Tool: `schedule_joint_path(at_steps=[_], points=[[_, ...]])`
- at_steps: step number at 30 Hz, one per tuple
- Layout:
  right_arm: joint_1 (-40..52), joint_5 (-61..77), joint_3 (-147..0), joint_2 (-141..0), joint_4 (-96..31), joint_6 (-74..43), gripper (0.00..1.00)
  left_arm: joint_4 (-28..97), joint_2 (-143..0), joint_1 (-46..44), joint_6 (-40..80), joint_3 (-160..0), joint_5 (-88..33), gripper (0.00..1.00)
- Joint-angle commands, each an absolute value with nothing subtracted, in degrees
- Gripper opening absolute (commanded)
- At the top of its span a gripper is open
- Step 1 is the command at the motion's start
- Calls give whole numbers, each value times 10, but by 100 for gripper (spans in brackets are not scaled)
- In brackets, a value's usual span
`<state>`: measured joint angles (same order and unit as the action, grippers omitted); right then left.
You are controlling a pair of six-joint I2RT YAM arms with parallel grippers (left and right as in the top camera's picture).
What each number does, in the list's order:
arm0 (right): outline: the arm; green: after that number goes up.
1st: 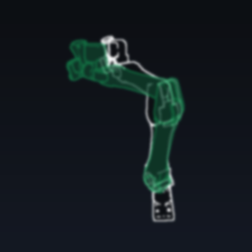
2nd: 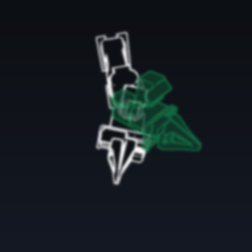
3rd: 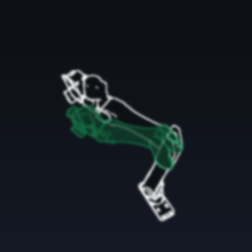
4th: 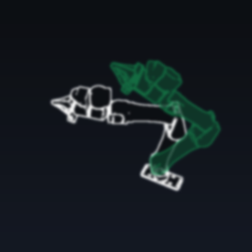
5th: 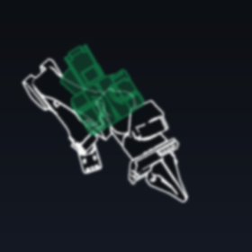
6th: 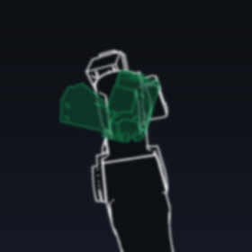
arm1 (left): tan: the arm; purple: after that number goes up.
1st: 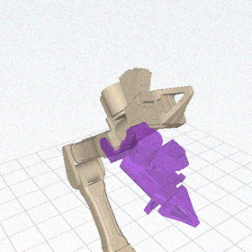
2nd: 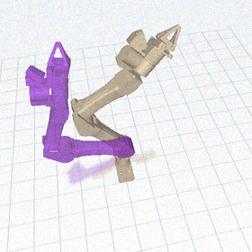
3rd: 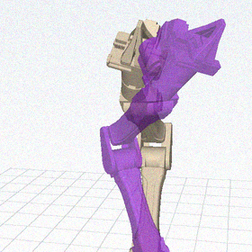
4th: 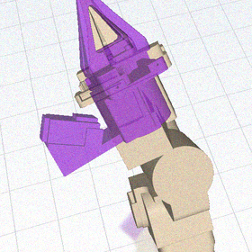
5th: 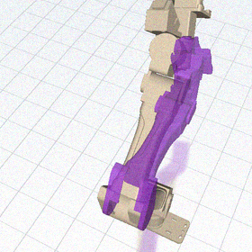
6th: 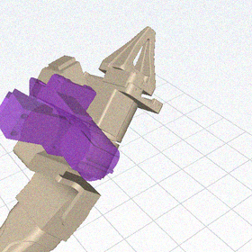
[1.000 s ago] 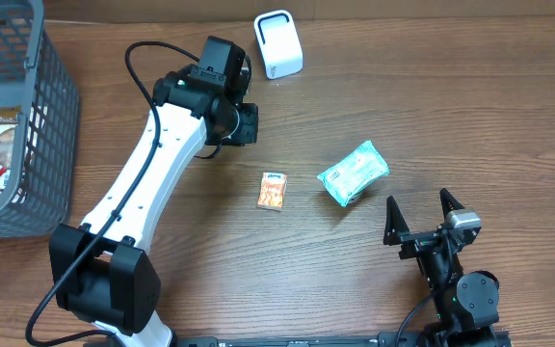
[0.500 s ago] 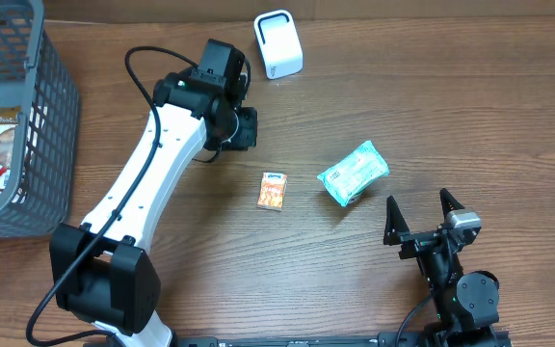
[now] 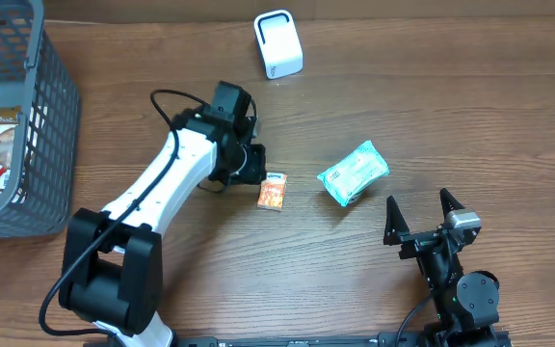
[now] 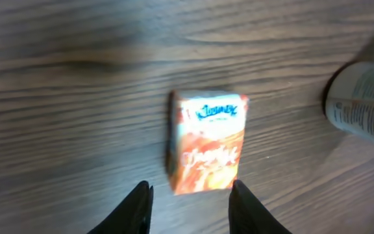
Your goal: Scan the item barcode
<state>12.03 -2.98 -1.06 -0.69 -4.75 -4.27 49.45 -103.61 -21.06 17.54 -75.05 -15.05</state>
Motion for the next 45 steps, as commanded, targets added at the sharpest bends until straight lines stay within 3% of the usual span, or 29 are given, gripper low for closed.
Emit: schedule_joint_path(at_steps=[1, 6, 7, 8, 10, 17, 25, 37, 45], points=[[119, -34, -5, -2, -46, -41, 100, 471, -1041, -230, 158, -731, -192, 30], [119, -34, -5, -2, -46, -41, 100, 493, -1041, -244, 110, -787, -191, 51], [119, -34, -5, -2, -46, -41, 100, 507, -1041, -246, 98, -809, -191, 57], [119, -34, -5, -2, -46, -41, 100, 532, -1041, -250, 74, -853, -191, 70], [119, -34, -5, -2, -46, -41, 100, 552, -1041, -257, 46, -902, -189, 80], [119, -34, -5, -2, -46, -41, 100, 543, -1041, -338, -55, -976, -136, 97], [119, -34, -5, -2, -46, -41, 100, 510, -1079, -432, -97, -976, -39, 98], [119, -34, -5, -2, -46, -41, 100, 462, -1167, -462, -104, -976, -45, 99], [119, -34, -5, -2, -46, -41, 100, 456, -1169, -463, -76, -976, -45, 75]])
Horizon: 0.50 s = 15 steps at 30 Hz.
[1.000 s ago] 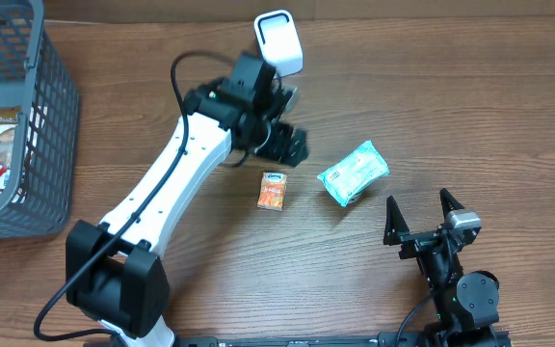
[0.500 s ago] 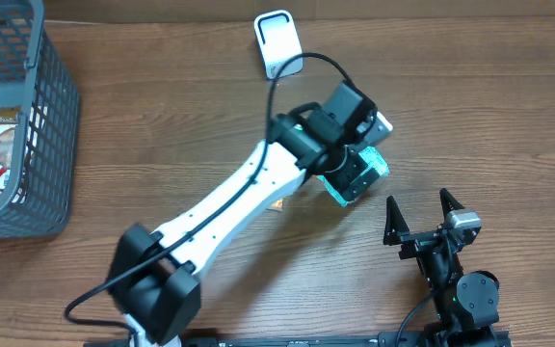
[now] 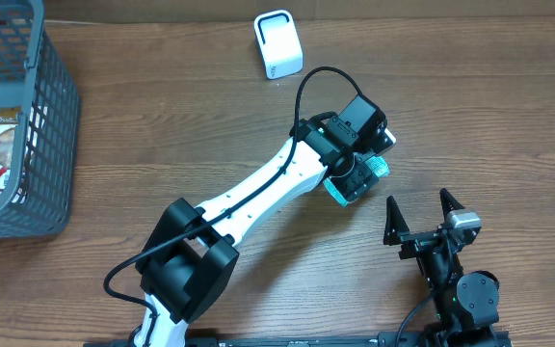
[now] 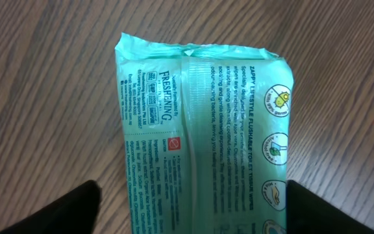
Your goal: Scan the item barcode
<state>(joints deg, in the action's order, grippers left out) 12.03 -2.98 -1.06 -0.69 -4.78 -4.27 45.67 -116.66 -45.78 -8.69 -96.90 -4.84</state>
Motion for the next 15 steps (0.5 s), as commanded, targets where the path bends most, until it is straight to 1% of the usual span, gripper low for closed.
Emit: schedule_joint_path(at_steps=[1, 4, 15], points=[[119, -34, -5, -2, -46, -41, 100, 455, -1169, -464, -69, -976, -46, 76], [119, -34, -5, -2, -46, -41, 100, 452, -1169, -465, -49, -976, -46, 79], [119, -34, -5, -2, -46, -41, 100, 445, -1169, -465, -26, -965, -58, 80]])
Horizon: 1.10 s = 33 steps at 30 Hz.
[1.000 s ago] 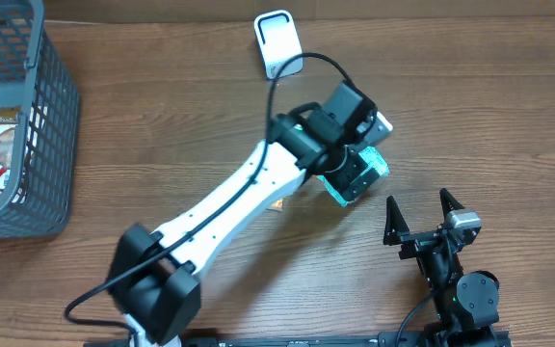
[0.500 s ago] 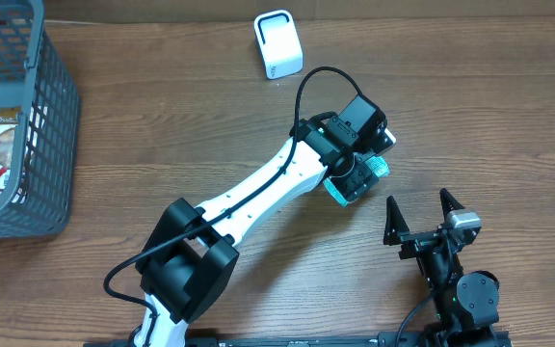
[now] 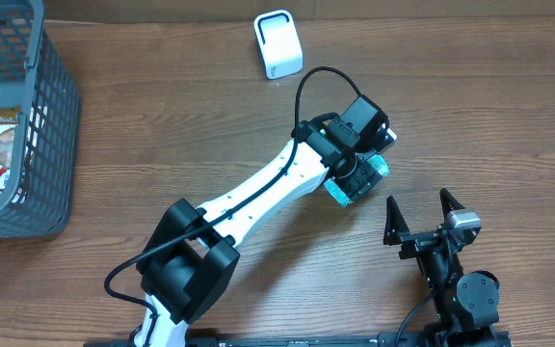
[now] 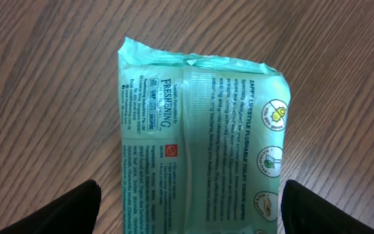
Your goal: Scan the item barcode
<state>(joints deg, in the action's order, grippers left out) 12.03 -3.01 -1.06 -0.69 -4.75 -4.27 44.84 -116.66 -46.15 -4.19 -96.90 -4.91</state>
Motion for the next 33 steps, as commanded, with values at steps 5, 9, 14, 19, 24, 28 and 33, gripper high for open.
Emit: schedule_joint_path(at_steps=[5, 9, 14, 19, 24, 28, 33], points=[[119, -34, -5, -2, -46, -41, 100, 443, -1169, -465, -25, -964, -59, 79], [119, -34, -5, -2, -46, -41, 100, 435, -1169, -466, -25, -953, -58, 78], [119, -34, -5, -2, -46, -41, 100, 425, -1169, -466, -17, -936, -60, 76], [119, -34, -5, -2, -46, -41, 100, 418, -1169, -465, -15, -935, -60, 69], [119, -34, -5, -2, -46, -41, 100, 416, -1164, -465, -8, -939, -60, 41], [119, -34, -5, -2, -46, -41, 100, 416, -1142, -465, 10, -957, -60, 42], [119, -34, -5, -2, -46, -41, 100, 427, -1104, -465, 44, -962, -52, 43]])
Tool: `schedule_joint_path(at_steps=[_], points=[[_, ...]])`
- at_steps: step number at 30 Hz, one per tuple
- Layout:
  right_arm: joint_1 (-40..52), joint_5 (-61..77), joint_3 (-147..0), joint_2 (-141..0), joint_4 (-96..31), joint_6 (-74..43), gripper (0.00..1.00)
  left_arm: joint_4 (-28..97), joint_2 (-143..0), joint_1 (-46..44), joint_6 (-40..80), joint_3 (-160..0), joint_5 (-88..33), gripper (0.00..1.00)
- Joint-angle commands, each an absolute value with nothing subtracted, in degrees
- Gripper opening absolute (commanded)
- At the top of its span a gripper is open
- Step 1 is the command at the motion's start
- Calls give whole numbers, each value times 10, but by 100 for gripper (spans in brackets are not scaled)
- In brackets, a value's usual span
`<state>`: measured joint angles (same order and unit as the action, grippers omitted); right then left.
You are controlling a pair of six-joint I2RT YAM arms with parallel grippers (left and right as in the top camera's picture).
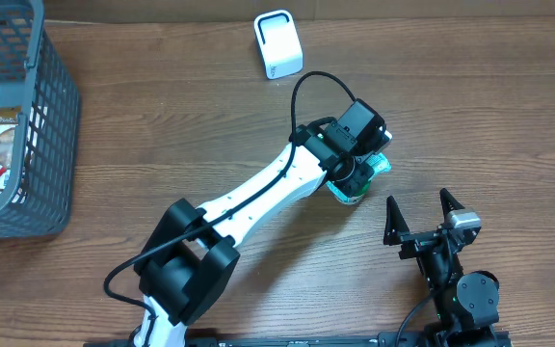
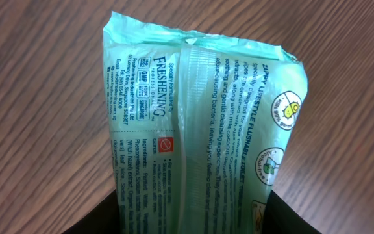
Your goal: Scan the item barcode
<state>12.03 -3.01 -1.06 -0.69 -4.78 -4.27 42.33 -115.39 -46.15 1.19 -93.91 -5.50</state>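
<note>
A green wipes packet (image 2: pixel 200 123) with printed text fills the left wrist view, lying lengthwise between my fingers on the wooden table. My left gripper (image 2: pixel 193 220) is shut on its two long sides, dark fingertips (image 2: pixel 106 221) pressed against the film. From overhead only the packet's ends (image 1: pixel 349 194) show under the left gripper (image 1: pixel 357 176). The white barcode scanner (image 1: pixel 277 43) stands at the back of the table, well apart from the packet. My right gripper (image 1: pixel 418 202) rests open near the front edge, holding nothing.
A grey mesh basket (image 1: pixel 37 145) with snack packs inside stands at the far left. The left arm (image 1: pixel 249 207) stretches diagonally across the middle of the table (image 1: pixel 489 106). The small orange box is not visible.
The left jaws stood wide apart on either side of the green packet; now they are closed against its sides. The packet looks nearer the camera. The right arm is unchanged.
My left gripper first hovered open over a small orange box at mid-table. Then it was further right, over the green wipes packet with jaws spread wide, and stayed so. Now it is shut on that packet.
</note>
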Motion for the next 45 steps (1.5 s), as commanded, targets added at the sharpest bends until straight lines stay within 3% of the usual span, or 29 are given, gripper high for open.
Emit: schedule_joint_path(at_steps=[1, 9, 12, 27, 28, 30, 31, 39, 45], points=[[119, -34, -5, -2, -46, -41, 100, 434, -1098, -465, 57, -962, -41, 43], [119, -34, -5, -2, -46, -41, 100, 559, -1087, -453, 276, -958, 90, 38], [119, -34, -5, -2, -46, -41, 100, 589, -1087, -446, 333, -948, 113, 40], [119, -34, -5, -2, -46, -41, 100, 508, -1089, -450, 393, -801, 50, 39], [119, -34, -5, -2, -46, -41, 100, 504, -1089, -450, 393, -798, 48, 41], [119, -34, -5, -2, -46, -41, 100, 503, -1089, -450, 392, -796, 44, 57], [119, -34, -5, -2, -46, -41, 100, 503, -1089, -450, 392, -796, 44, 61], [119, -34, -5, -2, -46, -41, 100, 515, -1088, -449, 350, -835, 46, 78], [119, -34, -5, -2, -46, -41, 100, 558, -1088, -452, 223, -936, 40, 80]])
